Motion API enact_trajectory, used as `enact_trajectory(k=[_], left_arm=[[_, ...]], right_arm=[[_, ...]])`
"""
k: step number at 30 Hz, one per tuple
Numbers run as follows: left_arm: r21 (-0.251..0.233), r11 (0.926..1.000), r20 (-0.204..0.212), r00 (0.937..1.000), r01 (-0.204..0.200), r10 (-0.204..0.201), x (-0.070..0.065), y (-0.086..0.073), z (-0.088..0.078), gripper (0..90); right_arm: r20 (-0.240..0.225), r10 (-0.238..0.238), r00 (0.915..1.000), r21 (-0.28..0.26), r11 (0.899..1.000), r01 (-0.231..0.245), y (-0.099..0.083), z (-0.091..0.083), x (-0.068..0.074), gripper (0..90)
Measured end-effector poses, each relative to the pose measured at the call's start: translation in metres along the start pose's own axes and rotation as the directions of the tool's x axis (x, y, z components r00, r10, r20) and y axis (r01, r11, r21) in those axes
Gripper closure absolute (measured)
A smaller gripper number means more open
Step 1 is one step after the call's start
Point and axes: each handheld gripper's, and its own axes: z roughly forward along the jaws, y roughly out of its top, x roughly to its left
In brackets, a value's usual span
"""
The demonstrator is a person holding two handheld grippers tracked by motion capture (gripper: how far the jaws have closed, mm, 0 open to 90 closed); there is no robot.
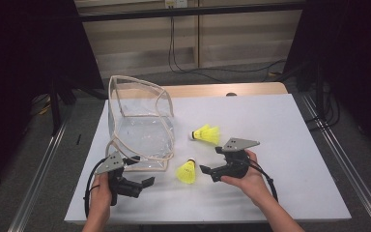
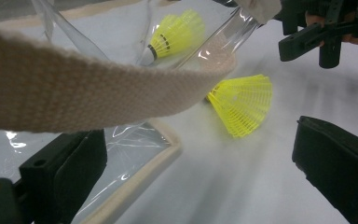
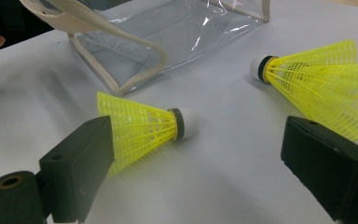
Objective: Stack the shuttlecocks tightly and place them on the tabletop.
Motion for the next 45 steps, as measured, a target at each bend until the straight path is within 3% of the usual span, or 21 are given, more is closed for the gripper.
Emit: enact_trajectory(k=[30, 45], left_arm=[[0.001, 1.0, 0.001, 1.0, 0.002, -0.002, 0.0, 0.0, 0.0, 3.2], [0.003, 1.0, 0.0, 1.0, 0.003, -0.003, 0.0, -0.001, 0.0, 3.2]], right_arm=[[-0.042, -0.058, 0.9974, 0.041, 0.997, 0.06, 0.002, 0.022, 0.024, 8.2], [-0.026, -0.08, 0.9964, 0.078, 0.994, 0.082, -0.002, 0.031, 0.027, 11.0]])
